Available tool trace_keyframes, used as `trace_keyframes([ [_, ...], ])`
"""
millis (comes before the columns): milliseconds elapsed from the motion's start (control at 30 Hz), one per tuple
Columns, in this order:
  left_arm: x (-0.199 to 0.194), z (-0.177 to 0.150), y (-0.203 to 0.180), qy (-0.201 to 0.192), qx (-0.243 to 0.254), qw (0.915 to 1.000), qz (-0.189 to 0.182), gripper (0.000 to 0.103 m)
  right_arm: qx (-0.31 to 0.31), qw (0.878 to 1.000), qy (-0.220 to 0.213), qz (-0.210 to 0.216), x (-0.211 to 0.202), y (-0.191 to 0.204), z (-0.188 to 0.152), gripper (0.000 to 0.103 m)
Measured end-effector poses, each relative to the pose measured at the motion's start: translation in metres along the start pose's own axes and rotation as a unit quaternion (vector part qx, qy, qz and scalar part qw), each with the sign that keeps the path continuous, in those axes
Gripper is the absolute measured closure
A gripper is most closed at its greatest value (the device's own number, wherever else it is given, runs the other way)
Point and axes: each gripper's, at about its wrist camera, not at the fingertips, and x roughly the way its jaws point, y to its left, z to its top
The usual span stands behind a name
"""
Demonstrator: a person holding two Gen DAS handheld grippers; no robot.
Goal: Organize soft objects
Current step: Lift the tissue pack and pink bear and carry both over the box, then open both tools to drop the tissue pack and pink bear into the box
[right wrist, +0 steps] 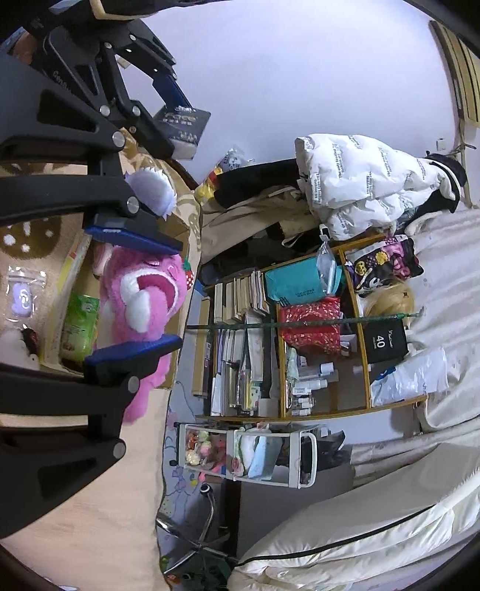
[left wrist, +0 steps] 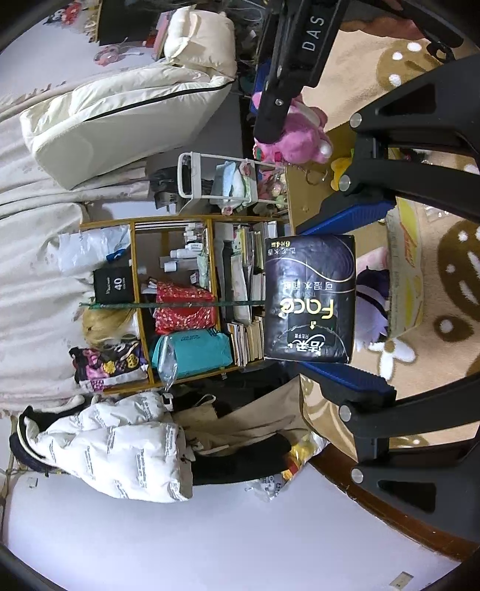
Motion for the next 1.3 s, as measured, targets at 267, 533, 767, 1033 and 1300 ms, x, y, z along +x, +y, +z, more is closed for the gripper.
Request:
trace_keyframes([
  [267, 0.039, -0.007, -0.004, 0.036, -0.007, 0.9992, -0.017, 0.04, -0.002, 1.0, 0.02, 0.003, 0.028, -0.005, -0.008, 0.056],
  [533, 0.065, -0.016, -0.015, 0.065, 0.007, 0.9972, -0.036, 0.04, 0.018, 0.999, 0.026, 0.016, 0.041, -0.02, -0.023, 0.056],
  [767, 0.079, -0.021, -0.019, 0.081, 0.003, 0.9957, -0.045, 0.039, 0.034, 0.999, 0.03, 0.025, 0.049, -0.027, -0.027, 0.055],
  [1033, 0.082, -0.026, -0.024, 0.092, 0.01, 0.9946, -0.046, 0.039, 0.049, 0.998, 0.03, 0.038, 0.048, -0.031, -0.026, 0.053],
  [1300, 0.077, -0.026, -0.018, 0.092, -0.003, 0.9947, -0.047, 0.025, 0.054, 0.997, 0.028, 0.041, 0.043, -0.031, -0.026, 0.053],
])
